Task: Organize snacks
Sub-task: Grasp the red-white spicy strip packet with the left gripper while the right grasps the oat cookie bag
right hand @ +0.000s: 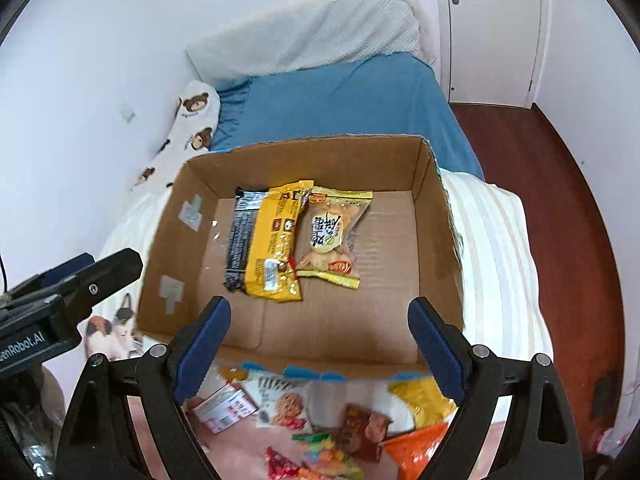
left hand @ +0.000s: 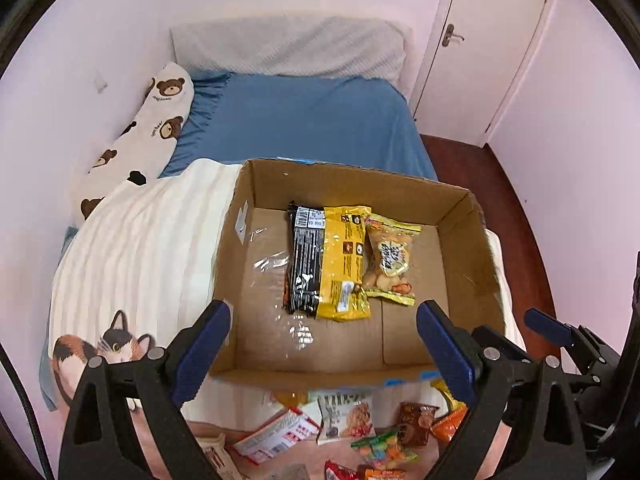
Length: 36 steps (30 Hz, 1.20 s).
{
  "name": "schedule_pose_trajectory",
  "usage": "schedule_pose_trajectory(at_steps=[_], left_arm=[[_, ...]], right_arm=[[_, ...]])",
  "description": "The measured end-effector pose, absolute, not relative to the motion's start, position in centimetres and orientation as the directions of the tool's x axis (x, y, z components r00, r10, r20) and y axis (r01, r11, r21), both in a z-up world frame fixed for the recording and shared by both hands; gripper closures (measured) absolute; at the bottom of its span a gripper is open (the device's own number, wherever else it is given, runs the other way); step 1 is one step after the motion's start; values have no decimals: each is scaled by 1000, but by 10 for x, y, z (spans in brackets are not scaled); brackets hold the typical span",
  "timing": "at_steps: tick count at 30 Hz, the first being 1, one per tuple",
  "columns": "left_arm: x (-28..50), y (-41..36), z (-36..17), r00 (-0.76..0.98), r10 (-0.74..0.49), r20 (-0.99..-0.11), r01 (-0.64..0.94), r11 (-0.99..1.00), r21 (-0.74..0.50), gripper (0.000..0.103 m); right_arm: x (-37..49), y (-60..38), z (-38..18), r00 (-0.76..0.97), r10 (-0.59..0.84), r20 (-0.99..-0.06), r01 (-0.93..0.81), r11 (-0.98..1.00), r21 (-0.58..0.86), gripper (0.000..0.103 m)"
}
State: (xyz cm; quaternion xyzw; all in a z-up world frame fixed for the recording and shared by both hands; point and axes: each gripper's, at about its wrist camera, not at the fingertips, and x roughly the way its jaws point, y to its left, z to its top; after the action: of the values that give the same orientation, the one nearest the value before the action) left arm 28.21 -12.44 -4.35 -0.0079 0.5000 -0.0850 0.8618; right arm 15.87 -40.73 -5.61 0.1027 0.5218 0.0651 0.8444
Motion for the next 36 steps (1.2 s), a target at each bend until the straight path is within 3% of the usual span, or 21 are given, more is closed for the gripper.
schedule_pose_trajectory(at_steps=[6,14,19,27,28,29,30,34,36], left_arm=[[243,-118,-47,490,-125,-863,138,988,-65,8],[206,-90,-129,361,2,-933,149,987,60,8],[197,-87,-205,220,97,-971,291,943,160,8],[190,-113,-302,96,224,-970,534,811,240,8],[189,-114,-309,98,226,-969,543,804,243,18],[189,-113,-313,102,230,-968,538,806,248,36],[190,-109,-316,86,216,-973,509,830,229,41],[195,-74,-312,11,112,-994,276,955,111,44],[194,-43,-311,-41,7,-999,77,997,4,45]], right_arm=[[118,-413,-54,438,257,-861,15,956,293,11],[64,-420,-126,261,304,-916,107,934,341,11],[45,-412,-176,151,322,-935,134,930,342,11],[42,-391,-206,97,299,-949,117,944,309,11],[42,-386,-209,90,292,-952,112,947,301,11],[43,-384,-212,87,289,-953,110,948,298,11],[44,-381,-215,84,283,-955,109,950,291,11],[51,-367,-225,89,277,-957,114,951,287,11],[60,-355,-232,97,282,-955,118,949,292,11]])
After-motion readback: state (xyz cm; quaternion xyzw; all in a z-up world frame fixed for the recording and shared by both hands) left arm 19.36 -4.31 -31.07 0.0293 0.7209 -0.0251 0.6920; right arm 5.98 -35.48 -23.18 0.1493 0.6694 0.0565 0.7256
